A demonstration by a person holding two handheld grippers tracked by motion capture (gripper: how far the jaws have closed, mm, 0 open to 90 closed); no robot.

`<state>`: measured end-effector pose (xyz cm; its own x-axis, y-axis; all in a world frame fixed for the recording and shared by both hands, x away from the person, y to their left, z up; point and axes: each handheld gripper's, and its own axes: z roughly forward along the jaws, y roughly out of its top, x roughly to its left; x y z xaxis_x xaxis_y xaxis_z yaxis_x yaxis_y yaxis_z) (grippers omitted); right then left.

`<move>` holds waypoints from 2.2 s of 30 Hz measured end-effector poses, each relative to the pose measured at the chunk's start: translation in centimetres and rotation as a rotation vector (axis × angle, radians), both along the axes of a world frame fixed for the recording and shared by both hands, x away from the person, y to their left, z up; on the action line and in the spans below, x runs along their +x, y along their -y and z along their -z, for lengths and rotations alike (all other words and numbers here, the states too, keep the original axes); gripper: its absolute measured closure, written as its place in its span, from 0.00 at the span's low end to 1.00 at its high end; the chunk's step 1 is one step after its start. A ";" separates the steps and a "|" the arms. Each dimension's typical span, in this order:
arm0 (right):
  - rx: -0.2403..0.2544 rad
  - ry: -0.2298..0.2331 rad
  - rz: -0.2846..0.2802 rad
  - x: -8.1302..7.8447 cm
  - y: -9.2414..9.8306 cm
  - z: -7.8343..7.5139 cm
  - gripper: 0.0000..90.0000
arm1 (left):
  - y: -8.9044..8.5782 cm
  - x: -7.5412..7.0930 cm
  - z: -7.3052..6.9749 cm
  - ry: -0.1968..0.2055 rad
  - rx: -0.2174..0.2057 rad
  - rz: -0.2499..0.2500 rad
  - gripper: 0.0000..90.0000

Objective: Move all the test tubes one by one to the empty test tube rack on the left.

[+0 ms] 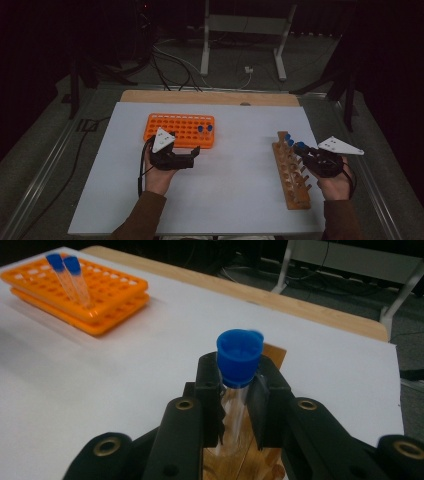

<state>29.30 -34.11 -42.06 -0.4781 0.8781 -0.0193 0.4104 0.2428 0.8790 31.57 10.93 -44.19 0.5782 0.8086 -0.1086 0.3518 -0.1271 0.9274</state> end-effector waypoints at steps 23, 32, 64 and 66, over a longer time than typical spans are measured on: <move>0.035 0.027 -0.059 0.1 -2.1 -3.0 0.86 | 4.1 0.4 -1.1 0.040 0.019 0.074 0.01; 0.050 0.022 -0.117 0.7 -4.6 -3.1 0.86 | 6.1 0.3 -1.5 0.052 0.028 0.116 0.01; 0.060 -0.028 -0.243 1.8 -11.1 -2.0 0.86 | 10.6 0.4 -0.7 0.034 0.046 0.206 0.03; 0.061 -0.030 -0.245 1.9 -11.2 -1.9 0.86 | 10.8 0.4 -0.6 0.031 0.047 0.213 0.04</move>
